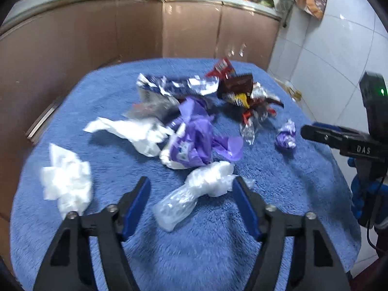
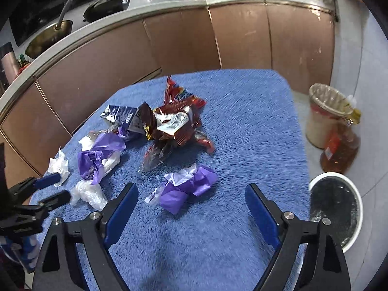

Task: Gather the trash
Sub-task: 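Grasp the clear plastic bag with the left tool while the right tool grasps a purple wrapper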

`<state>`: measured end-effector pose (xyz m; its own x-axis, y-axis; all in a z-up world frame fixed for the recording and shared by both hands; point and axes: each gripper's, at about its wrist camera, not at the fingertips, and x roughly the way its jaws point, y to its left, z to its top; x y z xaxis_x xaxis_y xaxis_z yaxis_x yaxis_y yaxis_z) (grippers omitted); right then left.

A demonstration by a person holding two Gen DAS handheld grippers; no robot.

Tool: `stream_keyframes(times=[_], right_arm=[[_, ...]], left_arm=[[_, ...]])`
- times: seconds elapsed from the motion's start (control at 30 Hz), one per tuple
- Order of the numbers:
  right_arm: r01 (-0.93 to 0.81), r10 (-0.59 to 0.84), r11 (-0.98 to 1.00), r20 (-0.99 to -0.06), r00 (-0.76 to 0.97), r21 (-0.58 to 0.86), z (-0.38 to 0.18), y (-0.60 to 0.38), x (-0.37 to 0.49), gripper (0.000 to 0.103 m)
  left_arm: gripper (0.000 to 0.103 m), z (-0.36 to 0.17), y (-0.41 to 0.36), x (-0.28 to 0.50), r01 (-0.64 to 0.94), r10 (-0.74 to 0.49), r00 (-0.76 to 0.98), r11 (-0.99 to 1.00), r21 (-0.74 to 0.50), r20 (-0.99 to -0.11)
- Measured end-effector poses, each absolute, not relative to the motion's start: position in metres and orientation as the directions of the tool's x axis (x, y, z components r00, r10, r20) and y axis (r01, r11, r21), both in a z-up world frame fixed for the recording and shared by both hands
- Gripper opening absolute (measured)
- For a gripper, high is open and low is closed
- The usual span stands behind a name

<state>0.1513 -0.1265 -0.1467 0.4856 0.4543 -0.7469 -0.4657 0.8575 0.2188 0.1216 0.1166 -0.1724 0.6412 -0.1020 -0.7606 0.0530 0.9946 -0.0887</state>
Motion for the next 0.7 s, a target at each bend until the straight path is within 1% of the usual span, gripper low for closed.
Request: stream_keyframes(times=[0.2, 0.27, 0.33, 0.4, 0.43, 0.47, 0.53, 0.6, 0.7], right_arm=[[-0.468, 0.459, 0.851, -0.774, 0.437, 0.241, -0.166, -0.115, 0.169, 0.081], [-0.469, 0.458, 0.849, -0.779, 0.428, 0.242, -0.172, -0.111, 0.173, 0.079], [-0.471, 0.455, 0.849, -0.784, 0.422, 0.239, -0.178, -0.107, 0.176, 0.076], [-0.474, 0.456, 0.847, -0.785, 0.419, 0.238, -0.181, -0.104, 0.177, 0.069], [-0.479, 0.457, 0.845, -0.786, 0.417, 0.237, -0.182, -0.103, 0.178, 0.067], [-0.481, 0.456, 0.844, -0.786, 0.416, 0.235, -0.182, -0.102, 0.178, 0.063], [-0.486, 0.453, 0.844, -0.787, 0.419, 0.227, -0.183, -0.101, 0.177, 0.06], [-0.492, 0.451, 0.842, -0.788, 0.42, 0.22, -0.182, -0.101, 0.174, 0.054], [-0.5, 0.449, 0.84, -0.79, 0.419, 0.212, -0.18, -0.101, 0.168, 0.051]], left_arm=[[0.061, -0.186, 0.121, 0.134, 0.105, -0.173, 0.608, 0.985, -0.138, -0.774], [0.058, -0.189, 0.122, 0.135, 0.116, -0.189, 0.599, 0.982, -0.149, -0.778], [0.05, -0.191, 0.122, 0.134, 0.13, -0.213, 0.589, 0.977, -0.169, -0.78], [0.044, -0.192, 0.12, 0.132, 0.143, -0.234, 0.585, 0.972, -0.185, -0.777], [0.04, -0.192, 0.119, 0.131, 0.147, -0.236, 0.586, 0.972, -0.185, -0.775], [0.038, -0.192, 0.117, 0.13, 0.152, -0.237, 0.587, 0.971, -0.182, -0.774], [0.032, -0.191, 0.114, 0.128, 0.162, -0.241, 0.587, 0.97, -0.179, -0.773], [0.03, -0.191, 0.111, 0.124, 0.163, -0.238, 0.586, 0.971, -0.175, -0.775], [0.026, -0.189, 0.108, 0.117, 0.156, -0.233, 0.588, 0.972, -0.174, -0.774]])
